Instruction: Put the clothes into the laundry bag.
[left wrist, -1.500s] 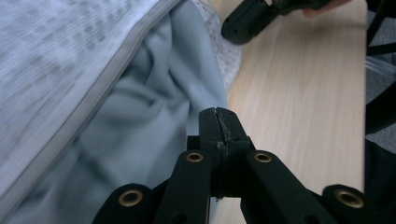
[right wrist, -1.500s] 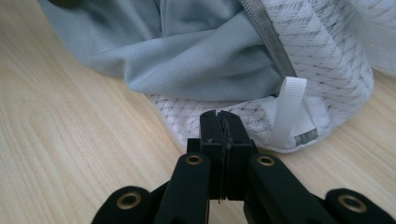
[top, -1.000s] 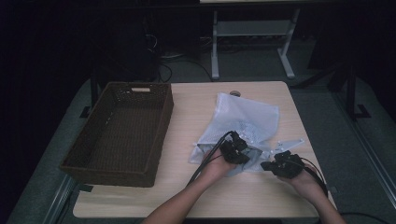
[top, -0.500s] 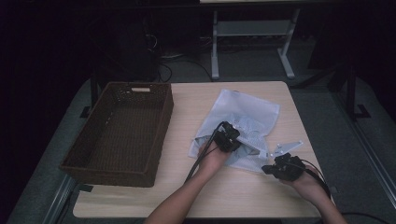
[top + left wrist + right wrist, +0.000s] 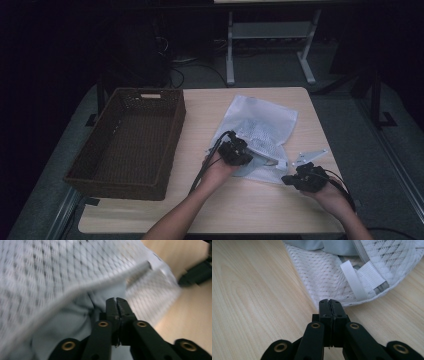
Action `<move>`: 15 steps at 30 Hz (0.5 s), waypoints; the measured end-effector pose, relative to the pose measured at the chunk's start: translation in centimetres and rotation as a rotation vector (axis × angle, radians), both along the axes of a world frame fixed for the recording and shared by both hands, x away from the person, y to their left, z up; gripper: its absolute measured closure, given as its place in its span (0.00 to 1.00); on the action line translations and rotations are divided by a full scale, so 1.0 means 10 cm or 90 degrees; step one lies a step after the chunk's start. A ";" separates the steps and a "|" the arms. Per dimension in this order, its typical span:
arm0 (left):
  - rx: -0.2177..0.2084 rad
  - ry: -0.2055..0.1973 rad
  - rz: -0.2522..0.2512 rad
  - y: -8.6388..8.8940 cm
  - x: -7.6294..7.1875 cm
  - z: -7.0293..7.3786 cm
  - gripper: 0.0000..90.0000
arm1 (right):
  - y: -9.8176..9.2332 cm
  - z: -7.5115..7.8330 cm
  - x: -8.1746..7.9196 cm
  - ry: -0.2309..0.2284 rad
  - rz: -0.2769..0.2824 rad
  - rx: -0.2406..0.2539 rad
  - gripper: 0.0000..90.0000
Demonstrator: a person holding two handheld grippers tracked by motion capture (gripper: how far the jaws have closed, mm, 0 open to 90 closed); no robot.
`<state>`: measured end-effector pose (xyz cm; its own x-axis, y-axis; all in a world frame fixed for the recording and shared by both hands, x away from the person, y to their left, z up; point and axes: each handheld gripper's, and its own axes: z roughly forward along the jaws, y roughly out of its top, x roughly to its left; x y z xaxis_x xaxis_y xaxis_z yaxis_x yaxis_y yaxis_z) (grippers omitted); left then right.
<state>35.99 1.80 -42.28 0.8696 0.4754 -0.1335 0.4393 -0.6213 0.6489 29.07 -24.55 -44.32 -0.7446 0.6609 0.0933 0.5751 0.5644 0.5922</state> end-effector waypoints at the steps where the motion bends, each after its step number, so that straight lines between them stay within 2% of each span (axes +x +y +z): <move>1: -0.003 -0.003 0.003 0.05 -0.04 0.01 0.92 | 0.00 0.00 0.00 0.001 0.000 0.000 0.99; 5: 0.001 -0.006 0.006 0.28 -0.18 0.05 0.76 | 0.00 -0.01 0.01 0.004 -0.001 -0.003 0.98; 9: 0.014 0.002 0.009 0.48 -0.28 0.06 0.58 | 0.01 -0.02 0.01 0.007 0.000 -0.006 0.98; 11: 0.020 0.001 0.012 0.52 -0.30 0.05 0.53 | 0.01 -0.03 0.01 0.007 0.002 -0.008 0.98; 13: 0.040 -0.005 0.021 0.62 -0.33 0.01 0.49 | 0.01 -0.03 0.01 0.008 0.002 -0.009 0.98; 15: 0.050 0.005 0.027 0.65 -0.31 -0.06 0.47 | 0.02 -0.04 0.01 0.008 0.003 -0.011 0.98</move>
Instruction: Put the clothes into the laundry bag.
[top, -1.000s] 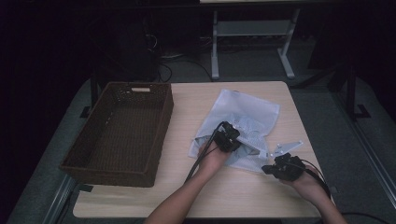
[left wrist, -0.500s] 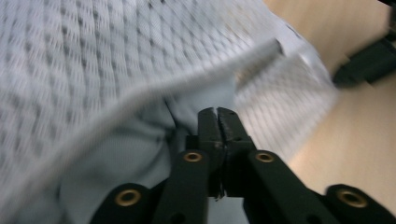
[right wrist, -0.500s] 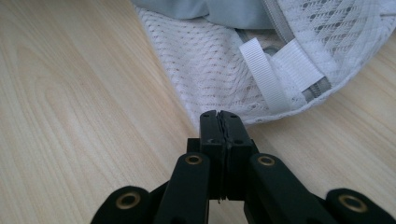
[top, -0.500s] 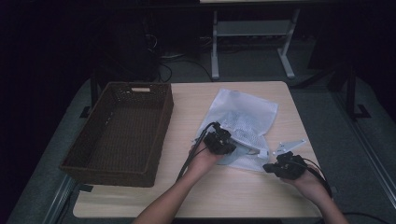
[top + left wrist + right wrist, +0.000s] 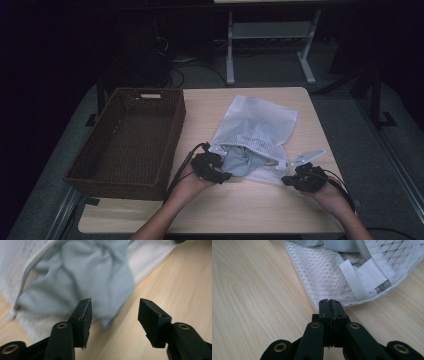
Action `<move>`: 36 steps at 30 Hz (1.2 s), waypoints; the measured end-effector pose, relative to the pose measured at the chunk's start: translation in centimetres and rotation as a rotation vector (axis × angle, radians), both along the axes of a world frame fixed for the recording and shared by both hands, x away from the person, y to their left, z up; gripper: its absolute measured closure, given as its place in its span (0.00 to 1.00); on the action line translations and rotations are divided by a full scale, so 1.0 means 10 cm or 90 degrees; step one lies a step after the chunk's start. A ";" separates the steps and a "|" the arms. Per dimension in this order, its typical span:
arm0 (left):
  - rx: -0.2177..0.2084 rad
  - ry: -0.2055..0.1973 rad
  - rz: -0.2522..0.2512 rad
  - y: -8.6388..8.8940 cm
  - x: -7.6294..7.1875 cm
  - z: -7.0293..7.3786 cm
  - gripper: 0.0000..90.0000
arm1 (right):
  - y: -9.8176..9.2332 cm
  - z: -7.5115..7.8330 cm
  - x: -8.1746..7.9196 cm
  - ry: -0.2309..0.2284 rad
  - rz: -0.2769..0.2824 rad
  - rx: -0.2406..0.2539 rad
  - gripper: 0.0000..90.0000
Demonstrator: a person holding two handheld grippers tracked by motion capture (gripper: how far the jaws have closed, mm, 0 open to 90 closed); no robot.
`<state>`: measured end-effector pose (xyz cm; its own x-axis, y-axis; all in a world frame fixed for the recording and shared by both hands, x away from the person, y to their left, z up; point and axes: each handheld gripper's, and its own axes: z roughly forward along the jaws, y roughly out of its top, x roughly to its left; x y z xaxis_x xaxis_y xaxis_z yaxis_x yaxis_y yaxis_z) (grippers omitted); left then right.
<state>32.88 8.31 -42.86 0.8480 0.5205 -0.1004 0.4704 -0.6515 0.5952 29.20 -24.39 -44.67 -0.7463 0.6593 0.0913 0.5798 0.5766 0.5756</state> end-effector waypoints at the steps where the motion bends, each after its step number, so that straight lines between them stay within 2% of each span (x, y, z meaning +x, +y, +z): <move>1: 0.005 0.006 0.002 0.00 0.02 -0.03 0.46 | 0.00 0.00 0.00 0.000 0.001 -0.001 0.98; 4: 0.019 0.007 0.005 -0.04 0.07 -0.12 0.47 | 0.01 -0.02 0.00 0.001 0.003 -0.005 0.98; 7: 0.029 0.018 0.000 -0.11 0.13 -0.20 0.56 | 0.01 -0.02 0.00 0.001 0.005 -0.009 0.98; 11: 0.008 0.019 0.001 -0.16 0.16 -0.18 0.86 | 0.00 -0.01 0.01 -0.002 0.004 -0.010 0.98; 12: 0.008 0.019 0.001 -0.16 0.16 -0.18 0.88 | 0.00 -0.01 0.01 -0.001 0.002 -0.008 0.98; 13: -0.013 0.015 0.003 -0.17 0.17 -0.11 0.89 | -0.01 -0.01 0.01 -0.004 0.004 -0.008 0.98; 16: -0.036 -0.008 0.002 -0.20 0.18 0.03 0.90 | -0.02 0.01 0.01 -0.007 0.005 -0.004 0.98; 19: -0.053 -0.018 0.004 -0.28 0.22 0.14 0.90 | -0.02 0.02 0.01 -0.010 0.006 0.000 0.98; 20: -0.053 -0.018 0.004 -0.28 0.22 0.14 0.90 | -0.02 0.02 0.01 -0.011 0.008 -0.001 0.98; 23: -0.055 -0.018 0.007 -0.46 0.34 0.15 0.89 | -0.01 0.03 0.01 -0.013 0.012 0.001 0.98; 24: -0.055 -0.018 0.007 -0.46 0.34 0.15 0.89 | -0.01 0.03 0.01 -0.013 0.013 0.002 0.98; 26: -0.058 -0.003 0.009 -0.56 0.41 0.08 0.89 | -0.01 0.04 0.01 -0.016 0.012 0.003 0.95; 28: -0.067 0.004 0.008 -0.57 0.43 0.05 0.89 | -0.03 0.09 0.01 -0.034 0.006 0.020 0.81; 32: -0.072 0.007 0.008 -0.56 0.43 0.03 0.89 | 0.02 0.32 0.06 -0.098 -0.006 0.067 0.70; 34: -0.073 0.007 0.007 -0.54 0.44 0.03 0.89 | 0.11 0.37 0.16 -0.136 -0.002 0.059 0.67; 36: -0.075 0.011 0.010 -0.53 0.43 0.02 0.89 | 0.22 0.38 0.28 -0.151 0.004 0.056 0.67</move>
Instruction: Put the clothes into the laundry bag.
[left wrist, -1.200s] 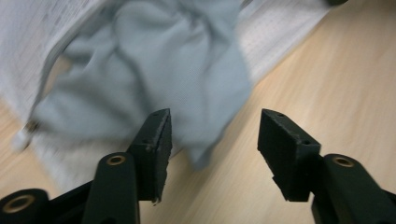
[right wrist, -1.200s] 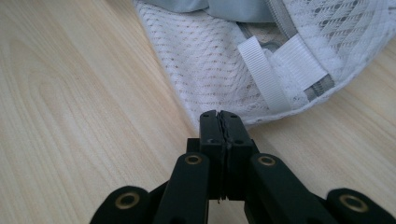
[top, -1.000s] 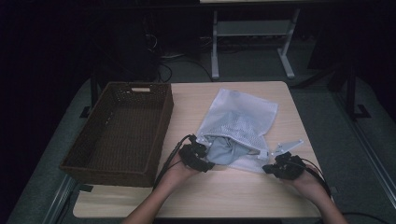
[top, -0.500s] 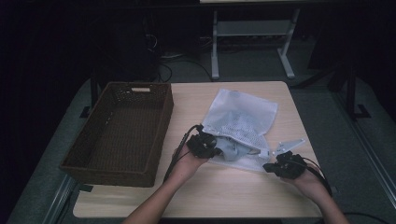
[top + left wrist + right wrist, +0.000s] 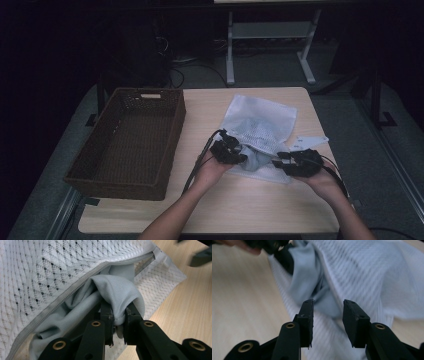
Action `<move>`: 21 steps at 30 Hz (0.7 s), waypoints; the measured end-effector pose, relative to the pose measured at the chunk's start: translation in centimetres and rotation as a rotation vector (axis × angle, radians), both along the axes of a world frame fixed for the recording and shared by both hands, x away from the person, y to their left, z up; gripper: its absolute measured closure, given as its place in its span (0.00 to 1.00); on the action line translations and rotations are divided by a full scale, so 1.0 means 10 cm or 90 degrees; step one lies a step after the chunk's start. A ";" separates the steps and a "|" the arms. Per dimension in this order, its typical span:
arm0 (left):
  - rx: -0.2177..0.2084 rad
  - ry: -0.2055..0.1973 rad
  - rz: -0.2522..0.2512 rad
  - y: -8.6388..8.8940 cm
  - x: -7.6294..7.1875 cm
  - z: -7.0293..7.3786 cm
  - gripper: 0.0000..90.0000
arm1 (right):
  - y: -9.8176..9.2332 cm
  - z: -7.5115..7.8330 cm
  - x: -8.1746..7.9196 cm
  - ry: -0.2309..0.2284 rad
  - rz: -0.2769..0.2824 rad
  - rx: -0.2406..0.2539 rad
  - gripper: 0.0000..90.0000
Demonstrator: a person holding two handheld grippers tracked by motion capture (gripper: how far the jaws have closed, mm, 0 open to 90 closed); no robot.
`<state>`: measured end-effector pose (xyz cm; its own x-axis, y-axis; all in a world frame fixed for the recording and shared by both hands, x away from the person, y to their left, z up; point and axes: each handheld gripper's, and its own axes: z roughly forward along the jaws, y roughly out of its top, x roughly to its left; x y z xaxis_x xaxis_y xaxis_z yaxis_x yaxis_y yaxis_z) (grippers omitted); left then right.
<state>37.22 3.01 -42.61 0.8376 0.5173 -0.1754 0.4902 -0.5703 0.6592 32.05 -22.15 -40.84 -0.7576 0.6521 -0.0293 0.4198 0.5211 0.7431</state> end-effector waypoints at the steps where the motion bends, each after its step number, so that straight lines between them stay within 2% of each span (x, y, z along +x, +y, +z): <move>1: 0.002 0.000 -0.002 0.01 0.00 0.00 0.89 | 0.06 0.00 0.06 -0.007 0.005 -0.009 0.67; 2: -0.001 0.002 -0.001 0.01 0.00 0.00 0.90 | 0.13 -0.01 0.12 -0.016 0.008 -0.013 0.67; 4: -0.001 0.002 0.000 0.02 0.00 0.00 0.90 | 0.19 -0.01 0.18 -0.013 0.015 -0.019 0.67; 5: -0.001 0.003 0.001 0.02 0.00 0.00 0.90 | 0.25 -0.03 0.23 -0.021 0.019 -0.032 0.67; 6: -0.003 0.003 0.002 0.02 0.01 0.00 0.90 | 0.37 -0.08 0.32 -0.026 0.020 -0.064 0.67; 7: -0.004 0.003 0.002 0.02 0.01 0.00 0.90 | 0.41 -0.11 0.36 -0.030 0.015 -0.084 0.71; 8: -0.004 0.003 0.002 0.02 0.01 0.00 0.90 | 0.41 -0.11 0.36 -0.030 0.015 -0.084 0.71; 9: -0.003 0.003 0.003 0.02 0.01 0.00 0.90 | 0.44 -0.14 0.39 -0.039 0.011 -0.100 0.77; 10: -0.003 0.002 0.003 0.03 0.01 0.00 0.90 | 0.45 -0.16 0.44 -0.032 0.010 -0.089 0.91; 12: -0.004 0.002 0.002 0.03 0.01 0.00 0.90 | 0.43 -0.13 0.44 -0.028 0.005 -0.065 0.98; 17: -0.006 0.002 0.001 -0.04 0.04 0.01 0.90 | 0.33 0.04 0.39 0.001 0.026 0.014 1.00; 18: -0.006 0.002 0.001 -0.04 0.04 0.01 0.90 | 0.33 0.04 0.39 0.001 0.026 0.014 1.00; 19: -0.006 -0.004 0.002 -0.07 0.07 0.02 0.90 | 0.31 0.11 0.35 0.007 0.036 0.042 1.00; 21: -0.010 -0.013 0.012 -0.11 0.10 0.03 0.90 | 0.30 0.17 0.30 0.013 0.045 0.053 1.00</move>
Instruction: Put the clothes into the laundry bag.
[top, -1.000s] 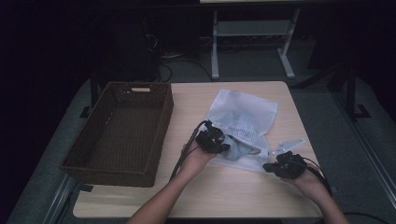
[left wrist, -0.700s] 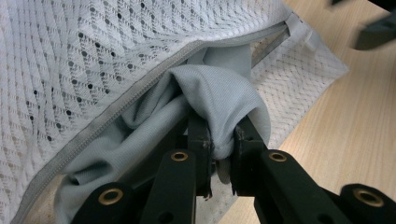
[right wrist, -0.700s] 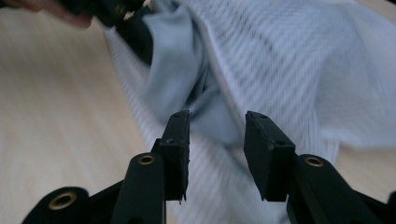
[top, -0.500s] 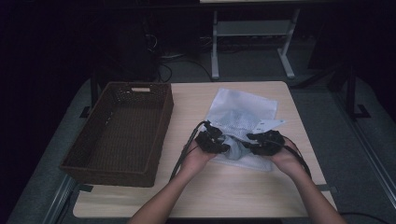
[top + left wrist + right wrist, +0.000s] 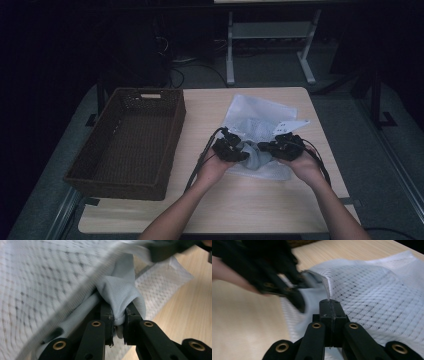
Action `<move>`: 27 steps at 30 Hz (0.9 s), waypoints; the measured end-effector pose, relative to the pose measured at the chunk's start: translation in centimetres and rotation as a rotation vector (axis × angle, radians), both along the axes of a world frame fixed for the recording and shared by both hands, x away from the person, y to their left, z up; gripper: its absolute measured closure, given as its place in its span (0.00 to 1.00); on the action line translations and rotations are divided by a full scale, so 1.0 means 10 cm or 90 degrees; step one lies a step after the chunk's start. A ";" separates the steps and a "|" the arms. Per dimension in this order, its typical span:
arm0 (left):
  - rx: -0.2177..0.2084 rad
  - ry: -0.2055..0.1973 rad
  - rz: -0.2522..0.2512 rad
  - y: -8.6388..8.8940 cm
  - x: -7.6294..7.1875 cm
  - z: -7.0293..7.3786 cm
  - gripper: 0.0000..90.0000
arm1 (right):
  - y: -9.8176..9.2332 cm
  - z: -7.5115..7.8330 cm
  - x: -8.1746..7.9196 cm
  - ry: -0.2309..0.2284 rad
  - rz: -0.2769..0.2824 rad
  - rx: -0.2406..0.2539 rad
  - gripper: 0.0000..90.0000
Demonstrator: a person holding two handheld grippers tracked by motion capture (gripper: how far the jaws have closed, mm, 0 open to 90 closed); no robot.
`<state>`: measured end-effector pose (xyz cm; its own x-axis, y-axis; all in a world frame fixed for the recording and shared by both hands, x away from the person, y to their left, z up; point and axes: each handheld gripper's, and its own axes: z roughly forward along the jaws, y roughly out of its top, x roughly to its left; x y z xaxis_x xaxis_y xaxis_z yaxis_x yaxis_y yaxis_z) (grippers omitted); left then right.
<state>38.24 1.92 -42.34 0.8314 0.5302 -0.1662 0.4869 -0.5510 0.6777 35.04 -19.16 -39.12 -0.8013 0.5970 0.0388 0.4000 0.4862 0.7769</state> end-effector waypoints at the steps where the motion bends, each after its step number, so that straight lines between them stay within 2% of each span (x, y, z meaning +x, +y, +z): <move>1: -0.005 -0.003 0.009 -0.02 0.02 0.00 0.90 | 0.00 0.02 -0.02 0.000 0.006 0.004 1.00; 7: -0.001 -0.048 0.080 -0.10 0.16 -0.02 0.90 | 0.01 0.06 -0.13 0.010 0.037 0.010 1.00; 10: -0.011 -0.047 0.103 -0.09 0.22 -0.09 0.89 | 0.03 0.06 -0.14 0.007 0.046 0.005 1.00; 13: -0.015 -0.044 0.096 -0.06 0.22 -0.09 0.87 | 0.03 0.05 -0.13 0.006 0.043 0.000 1.00; 19: -0.020 -0.038 0.074 0.05 0.12 0.01 0.72 | 0.02 0.05 -0.11 0.000 0.028 0.000 1.00; 23: 0.014 -0.038 0.039 0.22 -0.08 0.11 0.59 | 0.02 0.04 -0.09 0.000 0.019 0.002 1.00; 24: 0.014 -0.038 0.039 0.22 -0.08 0.11 0.59 | 0.01 0.04 -0.09 0.001 0.017 0.003 1.00; 25: 0.027 -0.043 0.030 0.30 -0.15 0.10 0.60 | 0.01 0.04 -0.08 -0.003 0.012 0.002 1.00; 27: 0.041 -0.034 0.014 0.35 -0.17 0.06 0.70 | 0.01 0.03 -0.06 -0.004 0.008 0.002 1.00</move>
<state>36.54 5.39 -41.77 0.8262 0.5566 -0.0876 0.4639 -0.5836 0.6665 34.39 -19.05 -38.80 -0.8091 0.5867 0.0353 0.3884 0.4885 0.7814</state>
